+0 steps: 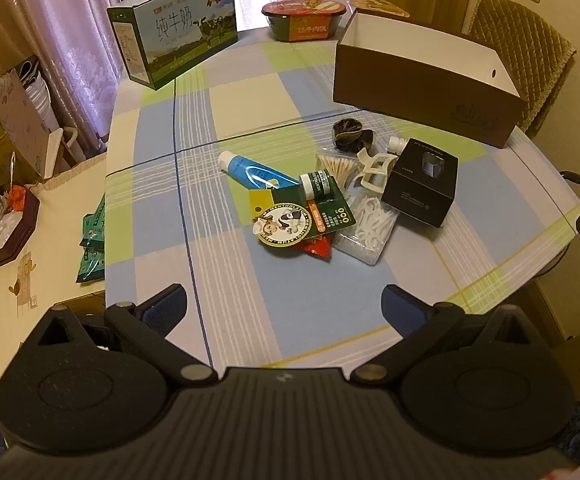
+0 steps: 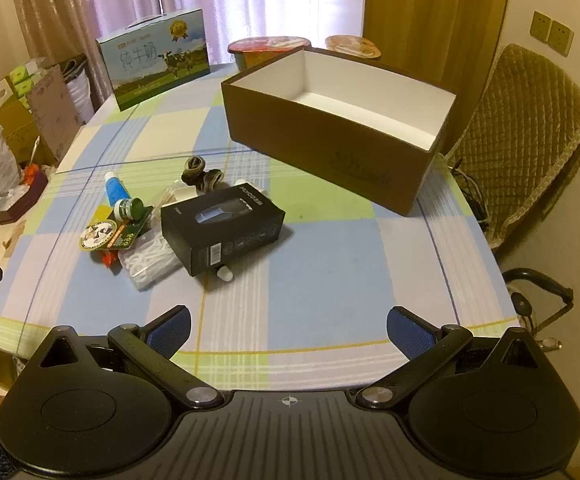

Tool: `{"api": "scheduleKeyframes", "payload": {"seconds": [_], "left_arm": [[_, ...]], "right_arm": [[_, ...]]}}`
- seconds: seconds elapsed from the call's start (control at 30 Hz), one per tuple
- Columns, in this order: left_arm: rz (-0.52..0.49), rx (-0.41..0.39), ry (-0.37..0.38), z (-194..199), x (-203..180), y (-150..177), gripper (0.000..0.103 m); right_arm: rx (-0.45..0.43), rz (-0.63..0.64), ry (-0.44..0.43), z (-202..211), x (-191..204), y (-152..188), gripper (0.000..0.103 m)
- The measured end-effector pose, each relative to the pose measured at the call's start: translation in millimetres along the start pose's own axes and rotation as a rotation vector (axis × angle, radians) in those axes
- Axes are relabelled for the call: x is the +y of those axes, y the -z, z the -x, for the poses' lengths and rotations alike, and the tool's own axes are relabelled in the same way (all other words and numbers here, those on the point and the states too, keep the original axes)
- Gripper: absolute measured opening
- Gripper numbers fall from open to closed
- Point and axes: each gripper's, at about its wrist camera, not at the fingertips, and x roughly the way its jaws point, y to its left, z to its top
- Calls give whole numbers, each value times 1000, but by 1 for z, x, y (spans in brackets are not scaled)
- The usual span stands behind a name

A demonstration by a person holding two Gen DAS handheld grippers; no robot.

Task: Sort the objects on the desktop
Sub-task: 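Move the left tool toward the green lip salve card while the right tool approaches the black FLYCO box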

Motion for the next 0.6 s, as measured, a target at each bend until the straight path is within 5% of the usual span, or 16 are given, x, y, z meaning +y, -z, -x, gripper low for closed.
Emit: {"api": "scheduleKeyframes", "payload": {"seconds": [0.6], "left_arm": [[12,12,1,-7,3,-2,102]], "right_arm": [[9,8,-18,-6,6,-5,101]]}}
